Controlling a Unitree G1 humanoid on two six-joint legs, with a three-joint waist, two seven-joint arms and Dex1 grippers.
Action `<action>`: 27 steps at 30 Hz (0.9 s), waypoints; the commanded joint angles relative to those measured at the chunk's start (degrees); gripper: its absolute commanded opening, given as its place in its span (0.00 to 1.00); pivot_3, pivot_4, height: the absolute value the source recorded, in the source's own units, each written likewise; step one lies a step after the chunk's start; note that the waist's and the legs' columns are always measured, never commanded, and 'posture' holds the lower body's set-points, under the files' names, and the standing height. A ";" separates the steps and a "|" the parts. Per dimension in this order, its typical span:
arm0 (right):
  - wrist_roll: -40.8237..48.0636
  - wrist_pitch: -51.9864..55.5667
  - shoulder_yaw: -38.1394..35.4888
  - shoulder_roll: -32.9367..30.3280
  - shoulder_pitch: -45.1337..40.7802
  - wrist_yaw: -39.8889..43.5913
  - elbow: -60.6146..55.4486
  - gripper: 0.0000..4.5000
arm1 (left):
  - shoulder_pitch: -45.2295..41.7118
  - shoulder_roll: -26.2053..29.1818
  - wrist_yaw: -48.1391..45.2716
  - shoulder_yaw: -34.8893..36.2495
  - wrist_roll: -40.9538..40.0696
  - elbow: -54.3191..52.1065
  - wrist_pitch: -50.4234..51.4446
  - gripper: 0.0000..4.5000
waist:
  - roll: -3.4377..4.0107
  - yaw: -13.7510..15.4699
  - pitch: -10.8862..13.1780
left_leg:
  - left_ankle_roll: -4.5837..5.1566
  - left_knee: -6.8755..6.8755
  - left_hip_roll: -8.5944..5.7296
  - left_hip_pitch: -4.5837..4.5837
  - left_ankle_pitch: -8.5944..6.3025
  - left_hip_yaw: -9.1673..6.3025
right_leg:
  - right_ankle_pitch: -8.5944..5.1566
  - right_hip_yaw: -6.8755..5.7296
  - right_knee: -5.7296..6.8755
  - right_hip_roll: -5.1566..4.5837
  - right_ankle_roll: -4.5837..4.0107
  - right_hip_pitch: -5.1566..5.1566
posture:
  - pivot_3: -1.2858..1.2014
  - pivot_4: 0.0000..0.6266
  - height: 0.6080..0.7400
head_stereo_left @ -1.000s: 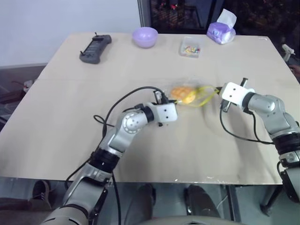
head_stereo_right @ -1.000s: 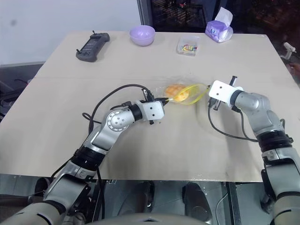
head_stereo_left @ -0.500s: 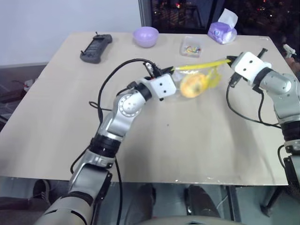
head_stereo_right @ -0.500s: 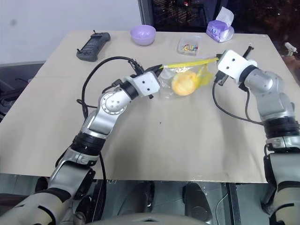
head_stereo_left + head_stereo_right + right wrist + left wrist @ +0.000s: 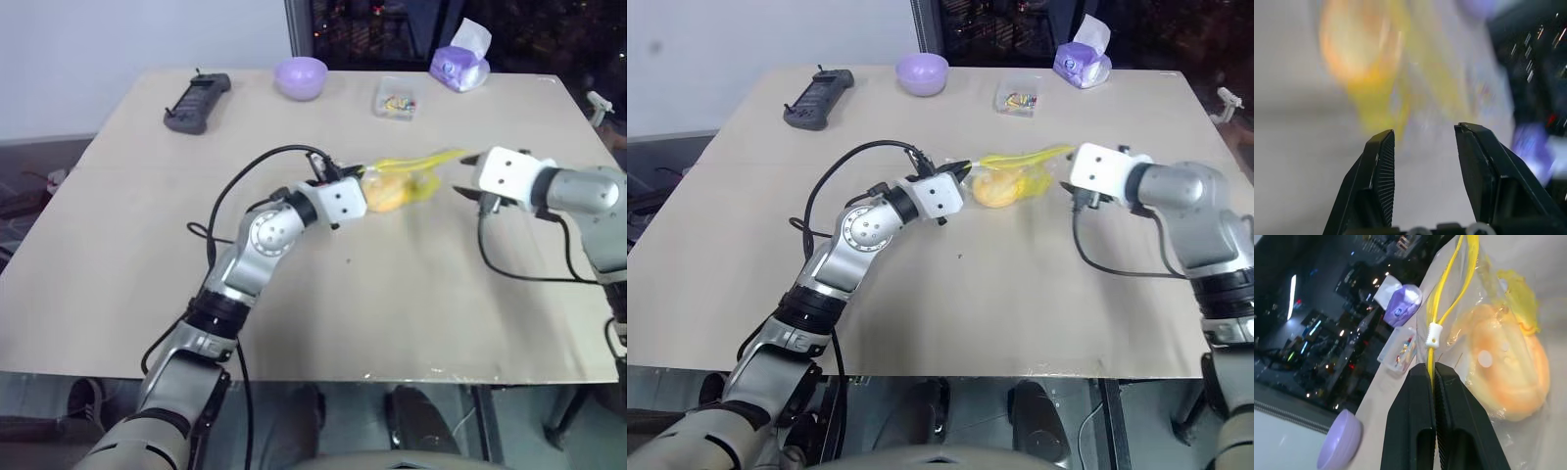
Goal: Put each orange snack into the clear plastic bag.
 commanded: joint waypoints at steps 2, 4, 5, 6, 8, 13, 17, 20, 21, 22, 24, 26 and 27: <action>-1.40 -2.83 3.08 4.85 -3.02 -2.12 -2.31 0.47 | -0.87 0.15 0.21 -0.14 0.58 -2.75 -2.03 0.00 | -0.01 0.20 0.00 | -0.02 0.00 -0.01 -0.02 0.01 -0.02 | 0.00 -0.02 -0.02 -0.01 0.00 0.01 | 0.52 0.24 1.00; -2.52 -4.23 4.66 6.53 -3.69 -2.39 -1.58 0.47 | -0.93 0.04 0.11 -0.11 0.68 -2.89 -2.13 0.00 | -0.01 0.35 0.00 | -0.17 0.01 -0.04 -0.03 0.10 -0.03 | 0.00 -0.04 -0.03 -0.04 0.00 0.01 | 0.52 0.24 1.00; -2.84 -4.79 5.43 7.54 -4.34 -2.42 -1.10 0.47 | -0.93 0.18 0.06 -0.05 0.83 -2.97 -2.17 0.00 | -0.01 0.36 0.00 | -0.17 0.01 -0.04 -0.05 0.10 -0.04 | 0.00 -0.06 -0.03 -0.05 0.00 0.01 | 0.52 0.24 1.00; -3.09 -5.21 6.01 8.34 -4.95 -2.52 -0.64 0.47 | -0.90 0.33 0.01 0.02 0.95 -3.10 -2.16 0.00 | -0.01 0.28 0.00 | -0.17 0.01 -0.05 -0.05 0.10 -0.04 | 0.00 -0.06 -0.04 -0.05 0.00 0.01 | 0.52 0.24 1.00; -4.16 -7.03 7.03 9.53 -6.29 -3.20 0.99 0.47 | -0.89 0.55 -0.13 0.23 0.98 -3.51 -1.98 0.00 | 0.00 0.15 0.00 | -0.18 0.01 -0.05 -0.03 0.11 -0.04 | 0.00 -0.05 -0.02 -0.04 0.00 0.00 | 0.52 0.24 1.00; -6.47 -11.45 8.40 11.50 -8.66 -5.59 4.54 0.47 | -0.72 1.01 -0.79 0.11 1.51 -4.67 -1.28 0.00 | 0.00 0.09 0.00 | -0.19 0.01 -0.04 -0.03 0.11 -0.06 | 0.00 -0.07 -0.02 -0.03 0.00 0.00 | 0.52 0.24 1.00; -7.28 -14.33 8.67 12.24 -9.87 -6.56 6.52 0.47 | -0.37 1.02 -1.14 0.17 1.79 -5.31 -0.67 0.00 | 0.00 0.06 0.00 | -0.19 0.00 -0.04 -0.02 0.11 -0.05 | 0.00 -0.07 -0.01 -0.03 0.00 -0.01 | 0.52 0.24 1.00; -7.48 -15.33 8.89 12.53 -10.04 -6.51 7.31 0.47 | -0.20 0.89 -1.29 0.26 1.97 -5.64 -0.41 0.00 | 0.00 0.09 0.00 | -0.19 0.00 -0.04 -0.03 0.11 -0.05 | 0.00 -0.06 -0.01 -0.03 0.00 -0.01 | 0.52 0.24 1.00; -7.55 -15.61 8.94 12.57 -9.99 -6.40 7.47 0.47 | -0.16 0.85 -1.30 0.27 1.99 -5.70 -0.34 0.00 | 0.00 0.07 0.00 | -0.19 0.00 -0.04 -0.03 0.11 -0.05 | 0.00 -0.06 -0.01 -0.04 0.00 -0.01 | 0.52 0.24 1.00; -7.57 -15.77 8.92 12.61 -9.95 -6.36 7.56 0.47 | -0.14 0.83 -1.29 0.27 2.01 -5.68 -0.31 0.00 | 0.00 0.06 0.00 | -0.19 0.00 -0.04 -0.03 0.11 -0.05 | 0.00 -0.06 -0.01 -0.03 0.00 -0.01 | 0.52 0.24 1.00; -7.64 -15.93 8.80 12.61 -9.96 -6.30 7.56 0.47 | -0.20 0.83 -1.23 0.31 2.02 -5.40 -0.29 0.00 | 0.00 0.05 0.00 | -0.19 0.00 -0.04 -0.02 0.11 -0.05 | 0.00 -0.06 -0.01 -0.03 0.00 -0.01 | 0.52 0.24 1.00; -7.52 -15.80 8.49 12.57 -10.03 -6.23 7.16 0.47 | -0.24 0.84 -1.17 0.28 2.06 -5.09 -0.25 0.00 | 0.00 0.05 0.00 | -0.19 0.00 -0.04 -0.02 0.11 -0.05 | 0.00 -0.06 0.00 -0.03 0.00 -0.01 | 0.52 0.24 1.00; -7.38 -15.63 8.36 12.56 -9.98 -6.10 6.77 0.47 | -0.22 0.83 -1.13 0.25 2.08 -4.98 -0.22 0.00 | 0.00 0.05 0.00 | -0.19 0.00 -0.04 -0.02 0.11 -0.05 | 0.00 -0.06 0.00 -0.03 0.00 -0.01 | 0.52 0.24 1.00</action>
